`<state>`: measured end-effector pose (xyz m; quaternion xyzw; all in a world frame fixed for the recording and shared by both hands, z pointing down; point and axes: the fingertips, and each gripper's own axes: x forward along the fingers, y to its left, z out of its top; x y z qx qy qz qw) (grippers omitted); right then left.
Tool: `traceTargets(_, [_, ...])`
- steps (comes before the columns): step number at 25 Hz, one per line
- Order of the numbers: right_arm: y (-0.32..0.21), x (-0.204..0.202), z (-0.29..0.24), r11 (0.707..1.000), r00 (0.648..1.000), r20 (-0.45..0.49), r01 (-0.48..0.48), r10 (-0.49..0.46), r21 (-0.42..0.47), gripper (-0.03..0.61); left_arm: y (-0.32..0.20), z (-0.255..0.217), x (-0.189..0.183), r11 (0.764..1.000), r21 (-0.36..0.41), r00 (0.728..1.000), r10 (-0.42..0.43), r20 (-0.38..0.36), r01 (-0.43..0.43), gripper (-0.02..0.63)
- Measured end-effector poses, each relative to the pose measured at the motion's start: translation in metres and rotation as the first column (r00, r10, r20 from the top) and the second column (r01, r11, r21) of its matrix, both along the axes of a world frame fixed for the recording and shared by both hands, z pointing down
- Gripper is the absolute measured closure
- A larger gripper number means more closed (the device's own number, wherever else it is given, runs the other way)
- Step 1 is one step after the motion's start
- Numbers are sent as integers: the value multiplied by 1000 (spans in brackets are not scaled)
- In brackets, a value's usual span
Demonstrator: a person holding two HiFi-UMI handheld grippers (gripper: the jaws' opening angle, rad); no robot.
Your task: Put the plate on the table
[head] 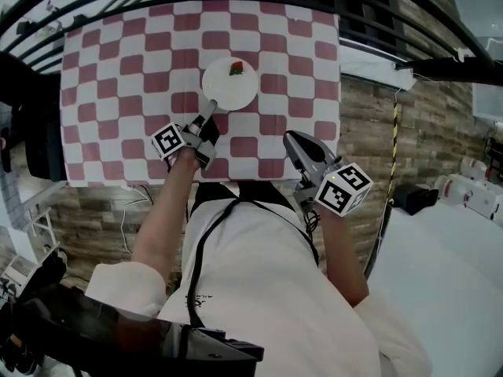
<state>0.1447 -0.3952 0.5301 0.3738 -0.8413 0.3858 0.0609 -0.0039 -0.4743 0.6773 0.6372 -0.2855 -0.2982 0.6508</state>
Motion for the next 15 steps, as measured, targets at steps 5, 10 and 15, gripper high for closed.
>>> traceTargets(5, [0, 4, 11, 1000, 1000, -1, -12, 12, -25, 574, -4, 12, 2, 1000, -25, 1000, -1, 23, 1, 597])
traceTargets(10, [-3, 3, 11, 1000, 1000, 5, -8, 8, -19, 574, -2, 29, 0, 998, -65, 997, 6, 76, -1, 597])
traceTargets(15, [-8, 4, 9, 1000, 1000, 5, -13, 13, -14, 574, 2, 48, -8, 991, -134, 989, 9, 146, 10, 600])
